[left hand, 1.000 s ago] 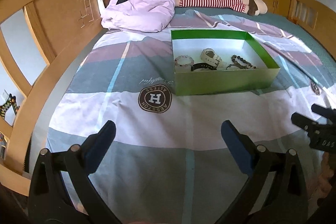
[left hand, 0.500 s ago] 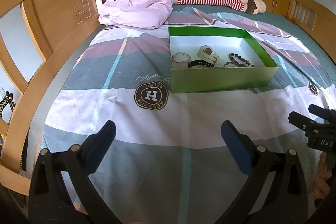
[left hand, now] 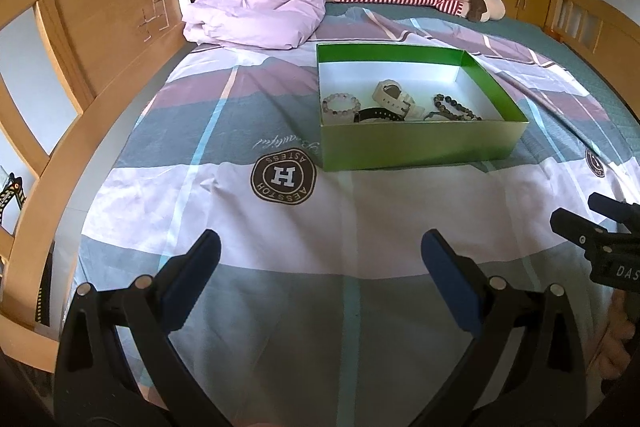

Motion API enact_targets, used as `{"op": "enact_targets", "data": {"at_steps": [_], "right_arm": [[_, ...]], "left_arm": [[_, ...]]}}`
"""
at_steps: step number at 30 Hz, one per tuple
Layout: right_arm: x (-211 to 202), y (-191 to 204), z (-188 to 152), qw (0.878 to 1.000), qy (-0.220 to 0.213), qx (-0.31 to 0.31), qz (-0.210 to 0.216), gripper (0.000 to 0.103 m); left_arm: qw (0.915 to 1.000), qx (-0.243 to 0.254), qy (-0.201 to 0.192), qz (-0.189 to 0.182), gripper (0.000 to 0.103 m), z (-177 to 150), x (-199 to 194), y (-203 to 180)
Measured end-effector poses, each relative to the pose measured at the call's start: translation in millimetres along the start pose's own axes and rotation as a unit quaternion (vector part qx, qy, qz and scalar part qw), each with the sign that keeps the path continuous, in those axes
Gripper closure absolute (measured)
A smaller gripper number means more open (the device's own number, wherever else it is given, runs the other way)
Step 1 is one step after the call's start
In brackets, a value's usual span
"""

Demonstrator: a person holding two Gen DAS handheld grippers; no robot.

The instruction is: Organize jewelry

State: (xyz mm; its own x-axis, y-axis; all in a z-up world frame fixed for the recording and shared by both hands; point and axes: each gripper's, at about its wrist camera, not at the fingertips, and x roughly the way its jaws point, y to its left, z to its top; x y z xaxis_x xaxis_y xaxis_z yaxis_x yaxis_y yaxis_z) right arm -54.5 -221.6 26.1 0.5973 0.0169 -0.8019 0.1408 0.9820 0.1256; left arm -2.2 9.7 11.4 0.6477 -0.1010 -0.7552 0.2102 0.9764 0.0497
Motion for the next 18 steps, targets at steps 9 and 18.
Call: {"op": "enact_targets", "data": {"at_steps": [9, 18], "right_arm": [[-1.0, 1.5, 0.9, 1.000, 0.003, -0.004, 0.006, 0.001], [-0.8, 1.2, 1.5, 1.000, 0.004, 0.000, 0.006, 0.001]], "left_arm": [[1.0000, -0.003, 0.002, 0.000, 0.002, 0.3, 0.5, 2.6], [1.0000, 0.002, 0.000, 0.000, 0.002, -0.4, 0.0, 0.5]]}}
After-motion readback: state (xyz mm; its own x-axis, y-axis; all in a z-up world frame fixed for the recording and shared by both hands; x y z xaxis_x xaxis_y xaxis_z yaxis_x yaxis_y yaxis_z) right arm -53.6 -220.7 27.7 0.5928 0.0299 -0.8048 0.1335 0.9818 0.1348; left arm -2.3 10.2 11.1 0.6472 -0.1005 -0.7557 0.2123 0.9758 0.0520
